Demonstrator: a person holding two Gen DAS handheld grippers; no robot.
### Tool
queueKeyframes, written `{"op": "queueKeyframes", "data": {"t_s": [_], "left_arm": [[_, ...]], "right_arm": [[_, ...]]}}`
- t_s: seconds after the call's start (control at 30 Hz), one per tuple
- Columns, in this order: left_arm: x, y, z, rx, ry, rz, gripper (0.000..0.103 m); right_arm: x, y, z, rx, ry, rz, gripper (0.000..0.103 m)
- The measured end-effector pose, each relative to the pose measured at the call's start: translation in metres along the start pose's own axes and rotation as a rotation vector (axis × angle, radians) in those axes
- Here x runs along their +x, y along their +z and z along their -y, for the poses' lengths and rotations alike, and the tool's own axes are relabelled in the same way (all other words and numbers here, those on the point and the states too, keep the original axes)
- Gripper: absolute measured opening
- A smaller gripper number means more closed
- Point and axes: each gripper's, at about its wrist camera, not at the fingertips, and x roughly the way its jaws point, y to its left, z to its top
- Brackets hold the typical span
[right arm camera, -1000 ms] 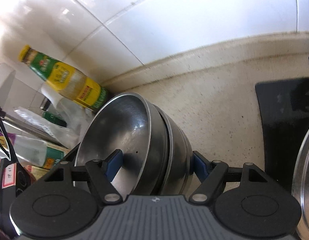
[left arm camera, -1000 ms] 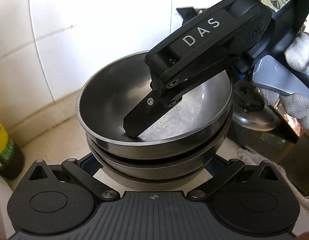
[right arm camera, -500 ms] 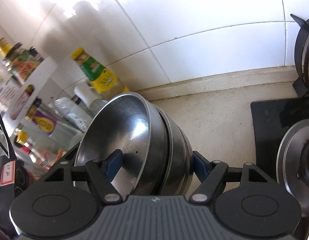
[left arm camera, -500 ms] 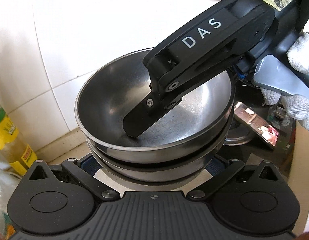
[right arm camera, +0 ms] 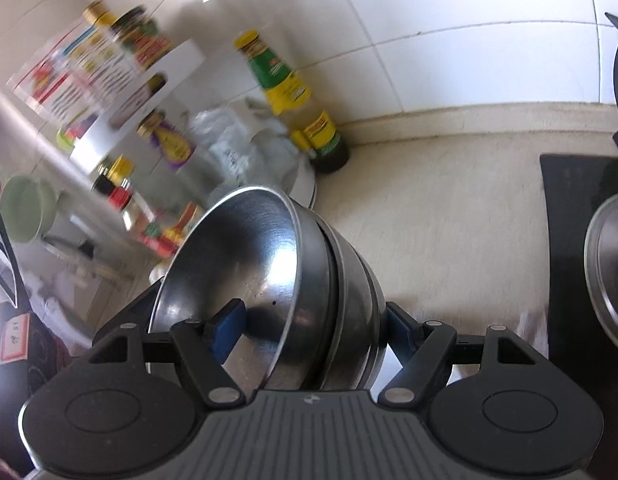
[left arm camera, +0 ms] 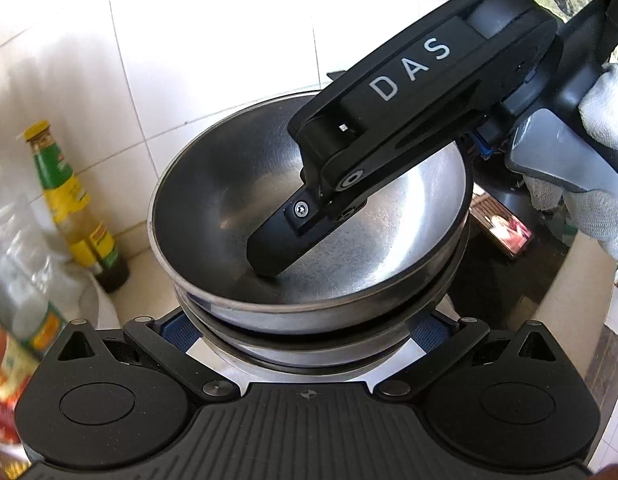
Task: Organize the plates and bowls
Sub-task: 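Carry the bowl stack with the right tool toward the floral plates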
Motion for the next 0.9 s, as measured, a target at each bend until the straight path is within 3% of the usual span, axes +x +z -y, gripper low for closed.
{"op": "queueKeyframes", "data": {"t_s": [0.3,0.9], "left_arm": [[-0.021,-0.028,0.035,-0.047,0.024,-0.038,0.103],[-0.013,-0.055,0.033,-0.067,0.057,-0.08,0.103]], "right_arm": [[-0.017,-0.046,-0.003,-0.017,0.011,-0.042,0.089],[0.005,-0.068,0.001,0.002,0.042,-0.07,0.089]]}}
